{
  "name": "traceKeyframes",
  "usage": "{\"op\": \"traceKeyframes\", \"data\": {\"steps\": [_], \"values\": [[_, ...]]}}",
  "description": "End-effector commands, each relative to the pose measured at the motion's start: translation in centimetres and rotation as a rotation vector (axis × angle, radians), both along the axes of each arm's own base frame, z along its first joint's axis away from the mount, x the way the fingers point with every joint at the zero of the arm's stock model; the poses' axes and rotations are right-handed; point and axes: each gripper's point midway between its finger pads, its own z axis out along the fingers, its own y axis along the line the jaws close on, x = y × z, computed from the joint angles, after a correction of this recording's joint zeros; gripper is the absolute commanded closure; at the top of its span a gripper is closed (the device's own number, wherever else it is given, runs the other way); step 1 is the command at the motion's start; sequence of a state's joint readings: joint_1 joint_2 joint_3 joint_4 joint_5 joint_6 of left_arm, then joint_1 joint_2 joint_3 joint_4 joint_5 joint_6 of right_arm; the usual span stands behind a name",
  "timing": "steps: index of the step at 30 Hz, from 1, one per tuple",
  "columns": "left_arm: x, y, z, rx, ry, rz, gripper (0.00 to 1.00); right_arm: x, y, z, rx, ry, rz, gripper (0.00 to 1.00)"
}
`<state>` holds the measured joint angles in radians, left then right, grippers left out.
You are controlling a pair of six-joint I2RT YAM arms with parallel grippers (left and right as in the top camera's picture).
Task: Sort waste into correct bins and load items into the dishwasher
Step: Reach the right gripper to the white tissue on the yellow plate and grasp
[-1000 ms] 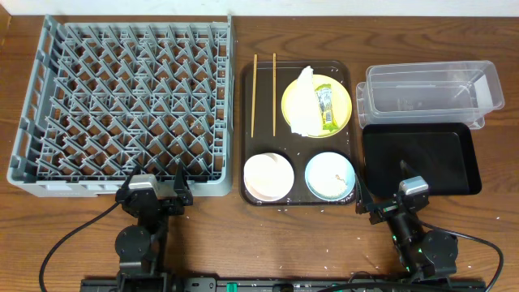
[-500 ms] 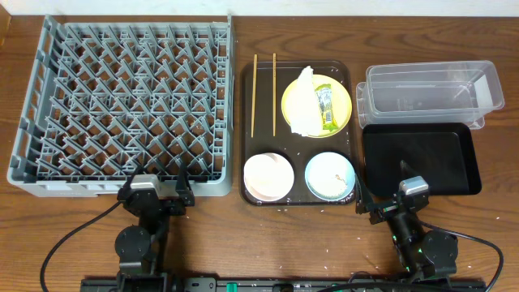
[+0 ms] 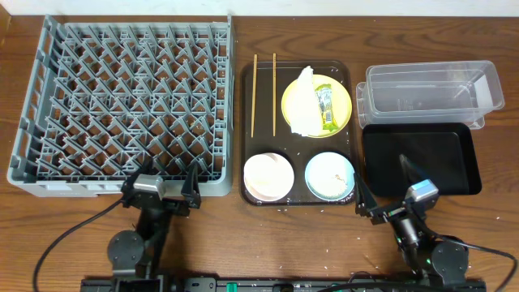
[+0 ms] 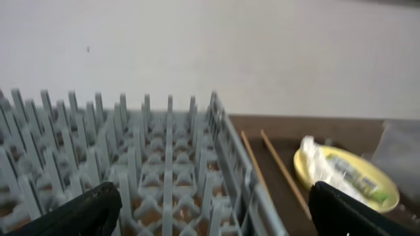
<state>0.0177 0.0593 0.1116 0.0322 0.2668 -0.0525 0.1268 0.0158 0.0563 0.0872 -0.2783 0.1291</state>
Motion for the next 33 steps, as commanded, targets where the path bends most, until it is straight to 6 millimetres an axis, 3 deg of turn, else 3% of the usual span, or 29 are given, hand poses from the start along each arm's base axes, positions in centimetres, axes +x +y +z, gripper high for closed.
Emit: {"op": "traceKeyframes", "data": {"steps": [1, 6, 11, 17, 23, 30, 33], "values": [[-0.7, -0.7, 4.9, -0.004, -0.048, -0.039, 0.07, -1.0, -0.2, 4.8, 0.036, -0.062, 0.009, 0.01], [0.2, -0.7, 7.8, -0.010, 0.111, -0.043, 0.07, -0.2, 0.0, 8.1, 0.025, 0.035, 0.015, 0.01], [1.6, -1.6, 8.7, -0.026, 0.325, -0.095, 0.07, 2.5, 1.7, 8.9, 0.001, 0.274, 0.099, 0.01], [2.8, -2.6, 8.6, -0.054, 0.525, -0.151, 0.07, 6.4, 2.4, 6.1, -0.070, 0.675, 0.124, 0.01], [2.9, -2.6, 8.5, -0.056, 0.549, -0.151, 0.07, 9.5, 2.9, 2.7, -0.103, 0.938, 0.143, 0.01], [2.5, -2.6, 9.0, -0.055, 0.531, -0.151, 0.07, 9.8, 5.3, -0.2, -0.040, 1.060, 0.287, 0.01], [2.5, -2.6, 9.0, -0.068, 0.535, -0.148, 0.07, 9.9, 6.0, -0.8, -0.055, 1.072, 0.300, 0.10]]}}
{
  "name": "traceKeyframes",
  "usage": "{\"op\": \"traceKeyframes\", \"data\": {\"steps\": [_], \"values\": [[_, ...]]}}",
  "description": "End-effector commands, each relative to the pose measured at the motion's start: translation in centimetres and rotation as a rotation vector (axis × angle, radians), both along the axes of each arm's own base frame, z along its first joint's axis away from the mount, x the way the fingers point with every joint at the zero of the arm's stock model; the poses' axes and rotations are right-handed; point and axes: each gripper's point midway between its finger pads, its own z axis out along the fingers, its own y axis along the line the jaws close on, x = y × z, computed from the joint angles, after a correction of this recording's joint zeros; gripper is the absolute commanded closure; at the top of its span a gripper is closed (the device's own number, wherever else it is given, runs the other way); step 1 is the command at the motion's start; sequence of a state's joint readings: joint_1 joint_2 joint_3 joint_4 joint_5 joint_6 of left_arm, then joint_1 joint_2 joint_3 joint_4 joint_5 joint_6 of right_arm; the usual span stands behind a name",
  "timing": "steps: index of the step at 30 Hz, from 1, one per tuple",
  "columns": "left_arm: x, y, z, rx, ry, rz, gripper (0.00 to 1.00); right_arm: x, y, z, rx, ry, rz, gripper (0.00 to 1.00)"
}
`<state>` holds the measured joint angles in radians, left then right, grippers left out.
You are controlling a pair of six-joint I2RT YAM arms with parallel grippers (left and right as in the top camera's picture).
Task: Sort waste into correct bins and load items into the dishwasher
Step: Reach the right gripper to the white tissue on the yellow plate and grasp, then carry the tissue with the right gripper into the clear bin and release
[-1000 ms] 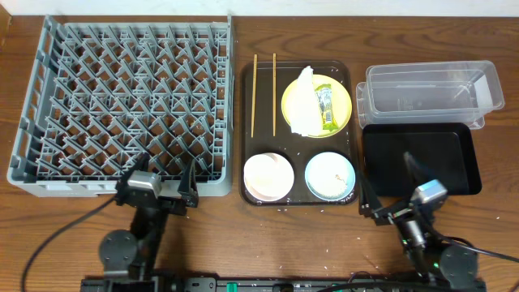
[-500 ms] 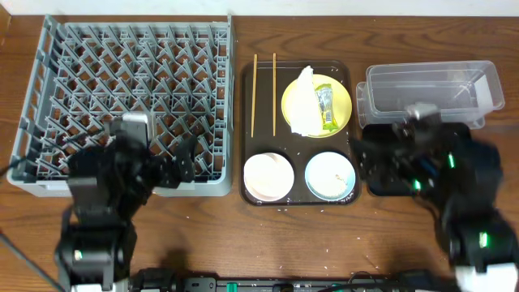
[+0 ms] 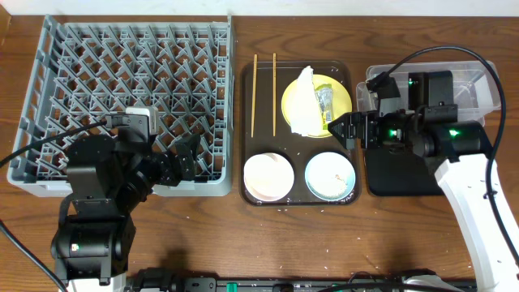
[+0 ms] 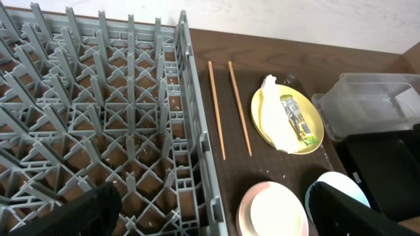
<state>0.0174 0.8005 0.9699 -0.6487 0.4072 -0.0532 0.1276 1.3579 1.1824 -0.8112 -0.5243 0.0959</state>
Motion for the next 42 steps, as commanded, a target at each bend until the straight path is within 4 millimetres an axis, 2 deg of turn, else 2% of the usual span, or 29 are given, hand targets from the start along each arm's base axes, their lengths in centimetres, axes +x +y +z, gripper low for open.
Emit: {"op": "traceKeyframes", "data": {"steps": [1, 5, 8, 10, 14, 19, 24, 29, 30, 32, 33, 34, 36, 38, 42], "values": [[-0.2, -0.3, 1.4, -0.038, -0.019, 0.005, 0.07, 0.2, 1.0, 0.6, 0.021, -0.018, 0.042, 0.13], [-0.3, -0.8, 1.5, -0.123, 0.012, 0.021, 0.07, 1.0, 1.3, -1.1, -0.120, -0.025, -0.008, 0.22], [-0.6, -2.3, 2.3, -0.184, 0.000, -0.055, 0.07, 2.7, 1.7, -2.1, -0.247, -0.080, -0.063, 0.26], [-0.7, -2.9, 2.8, -0.204, -0.014, -0.094, 0.07, 4.5, 2.2, -2.6, -0.308, -0.140, -0.105, 0.28], [-0.8, -3.1, 3.0, -0.210, -0.018, -0.107, 0.07, 8.5, 3.9, -4.3, -0.316, -0.219, -0.170, 0.34], [-1.1, -3.1, 2.3, -0.212, 0.013, -0.103, 0.07, 11.6, 5.2, -8.3, -0.269, -0.195, -0.231, 0.40], [-1.7, -3.1, 1.4, -0.215, 0.064, -0.098, 0.07, 12.5, 5.6, -13.0, -0.265, -0.124, -0.265, 0.45], [-1.9, -3.1, 1.1, -0.216, 0.079, -0.096, 0.07, 12.0, 5.6, -17.6, -0.310, -0.039, -0.257, 0.47], [-1.9, -3.1, 1.1, -0.216, 0.078, -0.096, 0.07, 11.8, 5.6, -18.5, -0.320, -0.022, -0.253, 0.51], [-1.9, -3.1, 1.1, -0.216, 0.079, -0.096, 0.07, 11.5, 5.5, -19.5, -0.329, -0.001, -0.247, 0.69], [-1.9, -3.1, 1.1, -0.216, 0.079, -0.096, 0.07, 11.4, 5.5, -19.6, -0.331, 0.002, -0.247, 0.78], [-1.9, -3.1, 1.1, -0.216, 0.079, -0.096, 0.07, 11.4, 5.5, -19.6, -0.331, 0.003, -0.246, 0.82], [-1.9, -3.1, 1.1, -0.216, 0.079, -0.096, 0.07, 11.5, 5.7, -18.7, -0.313, -0.010, -0.242, 0.85], [-1.9, -3.1, 1.1, -0.216, 0.079, -0.096, 0.07, 11.7, 5.9, -17.1, -0.295, -0.037, -0.245, 0.97], [-1.9, -3.1, 1.1, -0.216, 0.079, -0.096, 0.07, 12.1, 5.7, -12.5, -0.252, -0.110, -0.263, 0.99]]}}
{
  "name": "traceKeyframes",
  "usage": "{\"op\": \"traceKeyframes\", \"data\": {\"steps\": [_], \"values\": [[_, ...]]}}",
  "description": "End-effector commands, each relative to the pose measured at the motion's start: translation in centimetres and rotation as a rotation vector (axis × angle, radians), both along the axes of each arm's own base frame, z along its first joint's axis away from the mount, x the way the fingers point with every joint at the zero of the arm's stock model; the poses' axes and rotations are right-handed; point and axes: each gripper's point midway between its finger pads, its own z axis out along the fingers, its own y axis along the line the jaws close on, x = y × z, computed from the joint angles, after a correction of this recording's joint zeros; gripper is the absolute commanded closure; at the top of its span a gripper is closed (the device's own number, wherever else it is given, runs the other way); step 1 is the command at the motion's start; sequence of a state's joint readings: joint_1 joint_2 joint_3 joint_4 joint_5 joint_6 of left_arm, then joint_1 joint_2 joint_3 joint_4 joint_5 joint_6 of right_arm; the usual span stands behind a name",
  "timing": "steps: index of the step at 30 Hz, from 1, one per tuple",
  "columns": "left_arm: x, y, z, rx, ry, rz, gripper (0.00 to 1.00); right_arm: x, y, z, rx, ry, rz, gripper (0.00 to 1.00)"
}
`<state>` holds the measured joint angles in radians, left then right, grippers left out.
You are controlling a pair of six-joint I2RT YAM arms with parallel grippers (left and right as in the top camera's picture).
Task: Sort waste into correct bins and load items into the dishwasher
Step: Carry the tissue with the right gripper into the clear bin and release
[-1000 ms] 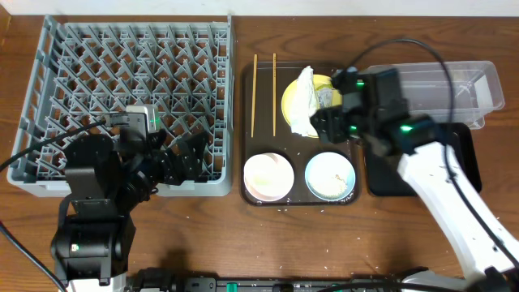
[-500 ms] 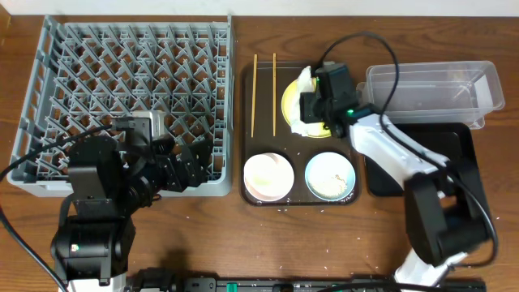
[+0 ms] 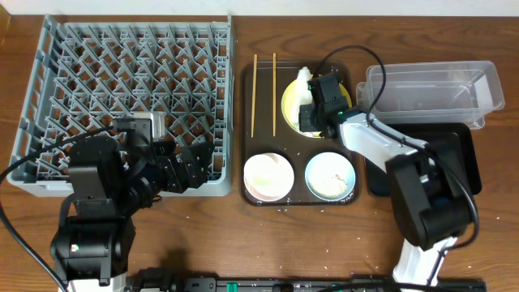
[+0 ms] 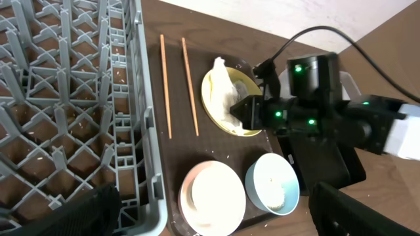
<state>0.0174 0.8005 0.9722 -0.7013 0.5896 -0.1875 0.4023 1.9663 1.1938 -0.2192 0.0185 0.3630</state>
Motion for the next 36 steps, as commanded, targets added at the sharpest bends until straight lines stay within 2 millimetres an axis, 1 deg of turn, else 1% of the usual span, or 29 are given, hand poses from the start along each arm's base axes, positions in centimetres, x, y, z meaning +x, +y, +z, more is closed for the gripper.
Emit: {"op": "traceKeyframes", "data": {"steps": [1, 2, 3, 5, 6, 7, 8, 10, 12, 13, 14, 15, 17, 19, 22, 23, 24, 25, 27, 28, 29, 31, 33, 34, 35, 36], "values": [[-0.2, -0.3, 1.3, -0.013, -0.026, -0.009, 0.07, 1.0, 0.2, 6.7, 0.058, -0.134, -0.008, 0.99], [-0.2, -0.3, 1.3, -0.013, -0.026, -0.009, 0.07, 1.2, -0.2, 8.6, 0.073, -0.170, -0.016, 0.99], [-0.2, -0.3, 1.3, -0.012, -0.026, -0.009, 0.07, 1.2, -0.5, 9.6, 0.079, -0.190, -0.024, 0.99], [-0.1, -0.2, 1.2, -0.011, -0.026, -0.006, 0.07, 1.5, -1.7, 12.5, 0.099, -0.247, -0.066, 0.99], [-0.1, -0.2, 1.2, -0.011, -0.026, -0.006, 0.07, 1.6, -3.0, 14.5, 0.114, -0.284, -0.119, 0.99], [-0.1, -0.2, 1.2, -0.011, -0.026, -0.006, 0.07, 1.7, -4.2, 15.5, 0.120, -0.302, -0.163, 0.99], [-0.1, -0.2, 1.2, -0.011, -0.026, -0.006, 0.07, 1.7, -5.2, 16.3, 0.124, -0.314, -0.203, 0.99], [-0.1, -0.2, 1.2, -0.011, -0.026, -0.006, 0.07, 1.5, -8.2, 17.5, 0.132, -0.323, -0.317, 0.99], [-0.1, -0.2, 1.2, -0.011, -0.026, -0.006, 0.07, 1.3, -11.2, 17.7, 0.130, -0.316, -0.436, 0.99], [-0.1, -0.2, 1.2, -0.011, -0.026, -0.006, 0.07, 1.2, -13.0, 17.5, 0.127, -0.306, -0.514, 0.99], [-0.1, -0.2, 1.2, -0.011, -0.026, -0.006, 0.07, 1.0, -15.3, 17.0, 0.133, -0.289, -0.614, 0.99], [-0.1, -0.2, 1.2, -0.011, -0.026, -0.006, 0.07, 0.8, -16.9, 16.4, 0.140, -0.270, -0.689, 0.99], [-0.1, -0.2, 1.2, -0.011, -0.026, -0.006, 0.07, 0.6, -19.3, 15.3, 0.160, -0.238, -0.796, 0.99], [-0.1, -0.2, 1.3, -0.011, -0.026, -0.006, 0.07, 0.6, -21.2, 14.2, 0.169, -0.215, -0.870, 0.99], [-0.1, -0.2, 1.2, -0.011, -0.026, -0.006, 0.07, 0.8, -23.1, 12.8, 0.168, -0.195, -0.928, 0.99], [-0.1, -0.2, 1.2, -0.011, -0.026, -0.006, 0.07, 0.9, -23.4, 12.5, 0.168, -0.193, -0.936, 0.97], [-0.1, -0.2, 1.2, -0.011, -0.026, -0.006, 0.07, 1.2, -23.6, 12.3, 0.172, -0.194, -0.937, 0.87], [-0.1, -0.2, 1.2, -0.011, -0.026, -0.006, 0.07, 1.4, -23.5, 12.4, 0.177, -0.198, -0.923, 0.73], [-0.1, -0.2, 1.2, -0.011, -0.026, -0.006, 0.07, 2.3, -22.6, 13.2, 0.171, -0.224, -0.816, 0.49], [-0.1, -0.2, 1.2, -0.011, -0.026, -0.006, 0.07, 2.5, -22.1, 13.7, 0.177, -0.233, -0.765, 0.40], [-0.1, -0.2, 1.2, -0.011, -0.026, -0.006, 0.07, 2.6, -21.6, 14.2, 0.193, -0.240, -0.738, 0.35], [-0.1, -0.2, 1.2, -0.011, -0.026, -0.006, 0.07, 2.5, -20.6, 15.6, 0.246, -0.254, -0.698, 0.33], [-0.1, -0.2, 1.2, -0.011, -0.026, -0.006, 0.07, 2.3, -19.1, 17.4, 0.306, -0.275, -0.638, 0.33], [-0.1, -0.2, 1.3, -0.011, -0.026, -0.006, 0.07, 2.3, -18.2, 18.2, 0.329, -0.286, -0.594, 0.34], [-0.1, -0.2, 1.3, -0.011, -0.026, -0.006, 0.07, 2.1, -16.6, 19.5, 0.352, -0.306, -0.508, 0.36], [-0.1, -0.2, 1.2, -0.011, -0.026, -0.006, 0.07, 2.0, -15.4, 20.2, 0.356, -0.320, -0.442, 0.36]]}}
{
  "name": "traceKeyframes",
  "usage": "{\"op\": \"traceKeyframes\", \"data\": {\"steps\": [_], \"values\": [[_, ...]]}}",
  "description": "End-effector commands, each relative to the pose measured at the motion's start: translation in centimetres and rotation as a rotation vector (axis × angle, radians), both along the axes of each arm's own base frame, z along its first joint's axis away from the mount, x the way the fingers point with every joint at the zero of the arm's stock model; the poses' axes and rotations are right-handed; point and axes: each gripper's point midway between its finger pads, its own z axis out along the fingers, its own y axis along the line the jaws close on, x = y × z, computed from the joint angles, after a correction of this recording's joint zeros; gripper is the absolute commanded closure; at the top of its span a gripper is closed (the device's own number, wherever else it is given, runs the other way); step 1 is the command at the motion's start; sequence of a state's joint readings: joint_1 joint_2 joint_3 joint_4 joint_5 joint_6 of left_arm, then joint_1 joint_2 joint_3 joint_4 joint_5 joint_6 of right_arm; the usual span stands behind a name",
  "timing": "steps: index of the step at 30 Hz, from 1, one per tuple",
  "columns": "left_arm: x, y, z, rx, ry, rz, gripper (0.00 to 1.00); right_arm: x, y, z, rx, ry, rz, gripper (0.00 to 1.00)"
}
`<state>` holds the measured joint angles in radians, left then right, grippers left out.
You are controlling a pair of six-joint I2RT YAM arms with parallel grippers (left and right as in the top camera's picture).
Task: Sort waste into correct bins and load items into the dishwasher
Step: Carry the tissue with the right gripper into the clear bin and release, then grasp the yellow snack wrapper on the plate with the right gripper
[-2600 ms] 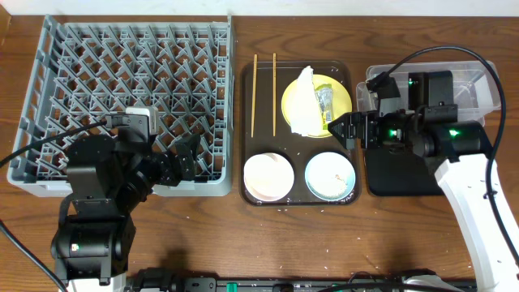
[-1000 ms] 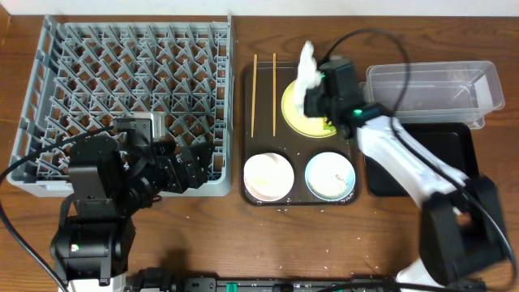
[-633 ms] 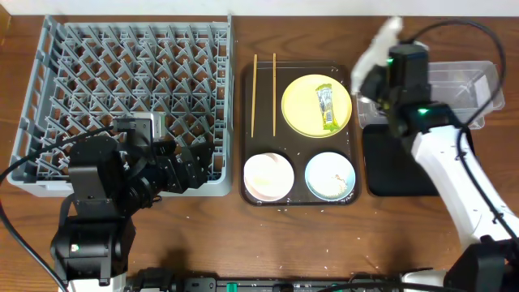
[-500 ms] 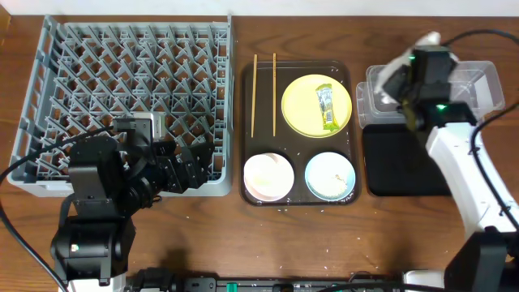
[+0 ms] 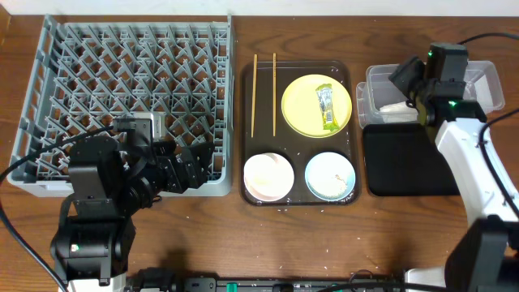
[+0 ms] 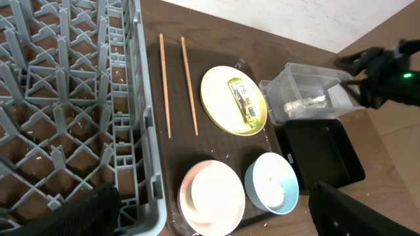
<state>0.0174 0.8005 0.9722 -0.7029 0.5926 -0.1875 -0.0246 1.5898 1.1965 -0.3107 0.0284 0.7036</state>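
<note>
A crumpled white tissue [image 5: 396, 108] [image 6: 303, 103] lies inside the clear bin [image 5: 478, 85]. My right gripper [image 5: 408, 88] hovers over that bin's left end, jaws apart and holding nothing. On the dark tray [image 5: 247, 130] rest a yellow plate [image 5: 302, 109] with a green wrapper [image 5: 325, 109], two chopsticks [image 5: 254, 95], a white bowl [image 5: 268, 176] and a blue bowl [image 5: 330, 175]. The left gripper [image 6: 213, 213] hangs open above the grey dish rack's [image 5: 122, 105] front right corner, next to the white bowl [image 6: 211, 196].
A black bin [image 5: 418, 162] sits in front of the clear bin at the right. The rack fills the table's left half. Bare wood runs along the front edge. Crumbs dot the tray and table.
The tissue has gone from the yellow plate into the clear bin. My right gripper, then down at the plate, is now over the bin and open. The left arm has not moved.
Both arms first sat folded at the table's front edge. Then the left was raised over the rack's front and the right hung open beside the plate. The right gripper then was at the tissue on the plate. Now the tissue lies in the clear bin.
</note>
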Motion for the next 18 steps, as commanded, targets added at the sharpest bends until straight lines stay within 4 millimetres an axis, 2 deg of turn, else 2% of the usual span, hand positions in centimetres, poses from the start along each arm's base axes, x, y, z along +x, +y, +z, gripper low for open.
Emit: {"op": "traceKeyframes", "data": {"steps": [1, 4, 6, 8, 10, 14, 18], "values": [[-0.1, -0.2, 1.3, -0.009, -0.028, -0.004, 0.07, -0.7, 6.0, 5.3, 0.000, -0.143, 0.317, 0.38], [-0.1, -0.2, 1.3, -0.009, -0.028, -0.004, 0.07, -1.9, 10.8, 6.2, -0.122, -0.189, 0.564, 0.42], [-0.1, -0.2, 1.3, -0.009, -0.028, -0.004, 0.07, -2.8, 13.5, 5.2, -0.220, -0.170, 0.687, 0.45], [-0.1, -0.2, 1.3, -0.009, -0.028, -0.004, 0.07, -3.5, 15.0, 3.3, -0.304, -0.112, 0.729, 0.48], [-0.1, -0.2, 1.3, -0.009, -0.028, -0.004, 0.07, -3.7, 15.2, 0.8, -0.386, -0.024, 0.700, 0.52], [-0.1, -0.2, 1.3, -0.009, -0.028, -0.004, 0.07, -2.7, 14.7, -3.9, -0.511, 0.098, 0.633, 0.52], [-0.1, -0.2, 1.3, -0.009, -0.027, -0.004, 0.07, -1.5, 14.9, -8.5, -0.525, 0.165, 0.636, 0.48]]}}
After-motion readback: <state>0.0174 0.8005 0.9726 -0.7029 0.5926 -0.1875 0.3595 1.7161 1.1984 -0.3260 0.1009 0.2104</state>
